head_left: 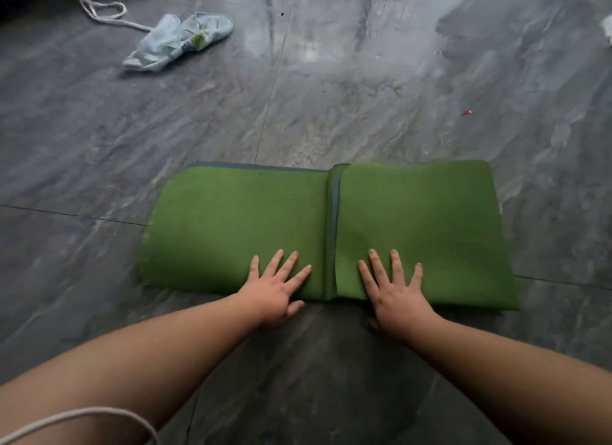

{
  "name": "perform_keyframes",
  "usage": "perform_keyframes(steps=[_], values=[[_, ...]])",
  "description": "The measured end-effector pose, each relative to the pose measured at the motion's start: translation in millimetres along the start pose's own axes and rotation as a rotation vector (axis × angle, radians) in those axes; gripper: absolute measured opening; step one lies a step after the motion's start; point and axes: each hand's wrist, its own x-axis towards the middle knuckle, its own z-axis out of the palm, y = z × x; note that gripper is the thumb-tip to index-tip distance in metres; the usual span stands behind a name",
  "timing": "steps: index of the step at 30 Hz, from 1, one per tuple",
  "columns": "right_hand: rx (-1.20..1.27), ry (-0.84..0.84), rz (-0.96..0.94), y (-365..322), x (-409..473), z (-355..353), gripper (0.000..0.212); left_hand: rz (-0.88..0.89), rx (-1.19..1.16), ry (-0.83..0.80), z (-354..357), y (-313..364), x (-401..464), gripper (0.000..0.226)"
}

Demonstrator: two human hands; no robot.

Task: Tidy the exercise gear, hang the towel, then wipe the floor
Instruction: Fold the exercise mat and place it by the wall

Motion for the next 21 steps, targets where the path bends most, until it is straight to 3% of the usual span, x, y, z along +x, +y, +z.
perform_keyframes(steps=[4,8,15,18,21], values=[[0.005,0.013,-0.005,2.2,4.8,-0.6,0.076,-0.009,0.000,-0.054,2.7,-2.7,5.2,0.079],[-0.027,0.032,-0.015,1.9,5.2,-6.8,0.076,0.000,-0.047,-0.081,-2.6,-4.2,6.0,0.081],[0.128,0.077,0.042,4.2,-7.1,-23.5,0.093,-0.009,-0.084,0.072,-19.6,-1.6,-10.6,0.088],[0.288,0.211,0.065,13.3,-17.9,-45.4,0.097,-0.011,-0.095,0.176,-42.3,0.9,-15.9,0.091],[0.604,0.413,0.063,21.7,-21.0,-73.5,0.091,-0.058,-0.221,0.338,-72.7,-2.1,-19.6,0.091]])
